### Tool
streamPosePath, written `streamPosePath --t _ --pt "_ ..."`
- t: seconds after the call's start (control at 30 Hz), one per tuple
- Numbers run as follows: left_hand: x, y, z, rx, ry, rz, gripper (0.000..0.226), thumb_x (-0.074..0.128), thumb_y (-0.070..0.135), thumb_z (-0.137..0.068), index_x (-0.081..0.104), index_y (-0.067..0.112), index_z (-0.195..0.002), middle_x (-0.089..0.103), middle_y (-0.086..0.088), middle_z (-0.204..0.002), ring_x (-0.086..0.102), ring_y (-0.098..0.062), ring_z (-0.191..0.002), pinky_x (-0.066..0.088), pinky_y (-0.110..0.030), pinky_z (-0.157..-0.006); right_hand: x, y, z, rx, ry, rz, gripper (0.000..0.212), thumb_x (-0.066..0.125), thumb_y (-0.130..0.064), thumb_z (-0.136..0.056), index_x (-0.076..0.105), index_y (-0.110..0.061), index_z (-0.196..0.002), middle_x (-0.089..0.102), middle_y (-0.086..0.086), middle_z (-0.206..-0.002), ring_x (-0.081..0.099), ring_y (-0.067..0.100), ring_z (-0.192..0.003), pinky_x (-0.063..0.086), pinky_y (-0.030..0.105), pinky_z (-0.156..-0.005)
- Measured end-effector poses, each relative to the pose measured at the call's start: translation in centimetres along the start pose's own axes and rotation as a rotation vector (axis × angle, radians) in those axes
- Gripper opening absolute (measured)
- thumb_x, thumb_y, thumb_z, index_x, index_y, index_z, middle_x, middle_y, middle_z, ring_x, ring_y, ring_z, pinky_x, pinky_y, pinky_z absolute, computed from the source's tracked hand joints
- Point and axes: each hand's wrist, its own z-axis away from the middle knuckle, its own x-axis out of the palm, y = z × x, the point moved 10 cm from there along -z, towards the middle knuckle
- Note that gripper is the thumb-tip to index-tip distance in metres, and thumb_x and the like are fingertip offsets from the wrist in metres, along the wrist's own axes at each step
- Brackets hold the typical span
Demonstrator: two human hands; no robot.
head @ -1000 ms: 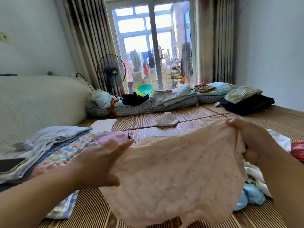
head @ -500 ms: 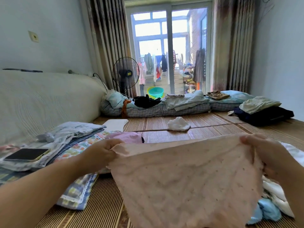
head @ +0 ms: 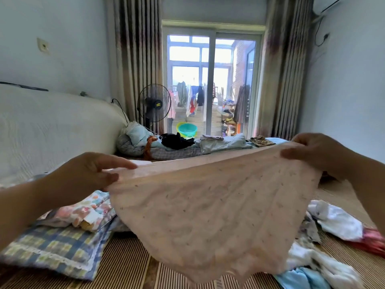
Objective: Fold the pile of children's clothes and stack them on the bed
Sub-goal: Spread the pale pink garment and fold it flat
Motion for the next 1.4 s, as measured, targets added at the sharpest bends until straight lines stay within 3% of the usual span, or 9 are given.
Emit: streamPosePath --t 0.07,0.23,0.43,0.57,0.73,0.87,1.1,1.27,1.4 --pt "0.3 -0.4 0.4 -0.033 -0.082 -0.107 0.032 0.066 0.013 -0.080 0.077 0.042 -0.072 0.072 0.015 -0.071 0.064 -0.009 -0.066 0.053 -0.036 -0.064 -0.8 -0.4 0.1 0.009 -0.013 0.021 0.019 0.075 -0.021 -0.080 0.064 -0.006 -0.083 0.063 0.010 -0.075 0.058 0.019 -0.061 0.040 0.024 -0.049" --pt "0.2 -0.8 1.5 -0.064 -0.115 -0.597 0.037 0.056 0.012 -0.081 0.072 0.036 -0.058 0.058 0.019 -0.047 0.051 0.002 -0.043 0.043 -0.019 -0.054 -0.9 -1.2 0.9 0.014 -0.098 0.022 0.019 0.073 -0.019 -0.082 0.061 -0.003 -0.080 0.057 0.005 -0.061 0.050 0.005 -0.040 0.036 0.017 -0.035" --pt "-0.8 -1.2 2.6 0.073 -0.073 -0.807 0.080 0.039 0.099 -0.047 0.045 0.019 -0.048 0.039 0.010 -0.041 0.042 -0.006 -0.047 0.035 -0.020 -0.052 -0.6 -1.4 1.2 0.019 -0.126 0.012 0.022 0.074 -0.027 -0.079 0.064 -0.008 -0.080 0.062 0.004 -0.060 0.056 0.013 -0.049 0.041 0.024 -0.042" --pt "-2.7 -1.2 2.2 -0.017 0.172 -0.309 0.047 0.081 0.053 -0.055 0.051 0.018 -0.048 0.049 0.005 -0.045 0.045 -0.002 -0.047 0.035 -0.014 -0.050 -0.5 -0.8 1.4 0.052 -0.148 -0.024 0.017 0.070 -0.024 -0.083 0.066 -0.008 -0.083 0.064 0.000 -0.052 0.058 0.010 -0.040 0.040 0.018 -0.032" --pt "-0.8 -3.6 0.9 -0.190 0.105 0.395 0.043 0.095 0.032 -0.040 0.062 0.024 -0.067 0.062 -0.001 -0.069 0.063 -0.009 -0.054 0.053 -0.018 -0.047 1.8 1.3 1.7 0.158 -0.222 -0.170 0.015 0.063 -0.013 -0.089 0.060 0.000 -0.084 0.062 0.006 -0.048 0.055 0.013 -0.034 0.039 0.017 -0.030" --pt "-1.1 -6.1 -1.4 -0.299 0.162 0.101 0.015 0.067 0.010 -0.085 0.068 0.018 -0.096 0.066 -0.006 -0.086 0.061 -0.020 -0.076 0.056 -0.022 -0.060 3.9 3.5 0.3 0.210 -0.236 -0.232 0.013 0.063 -0.016 -0.089 0.065 -0.003 -0.092 0.069 0.009 -0.063 0.064 0.015 -0.046 0.049 0.021 -0.039" --pt "-0.2 -8.9 -7.8 -0.352 0.302 -0.241 0.008 0.067 0.020 -0.089 0.068 0.017 -0.082 0.057 0.002 -0.068 0.047 -0.012 -0.060 0.037 -0.026 -0.056 8.8 9.5 -5.3 0.224 -0.033 -0.064 0.015 0.067 -0.022 -0.089 0.064 -0.015 -0.075 0.066 0.014 -0.088 0.059 0.027 -0.078 0.051 0.039 -0.076" --pt "3.9 -14.4 -9.5 -0.419 0.301 -0.245 0.012 0.064 0.011 -0.087 0.068 0.015 -0.076 0.065 -0.004 -0.067 0.060 -0.023 -0.067 0.049 -0.030 -0.074 12.8 13.8 -6.1 0.232 0.085 0.091 0.025 0.063 -0.032 -0.089 0.059 -0.015 -0.070 0.064 0.010 -0.086 0.060 0.031 -0.087 0.044 0.034 -0.076" --pt "8.3 -18.2 -5.8 -0.426 0.117 -0.421 0.010 0.066 0.013 -0.086 0.067 0.018 -0.078 0.066 -0.002 -0.072 0.059 -0.019 -0.069 0.042 -0.023 -0.059 16.9 16.2 -2.1 0.148 -0.117 0.217 0.018 0.063 -0.028 -0.090 0.060 -0.023 -0.073 0.060 0.005 -0.083 0.054 0.026 -0.085 0.034 0.030 -0.072"
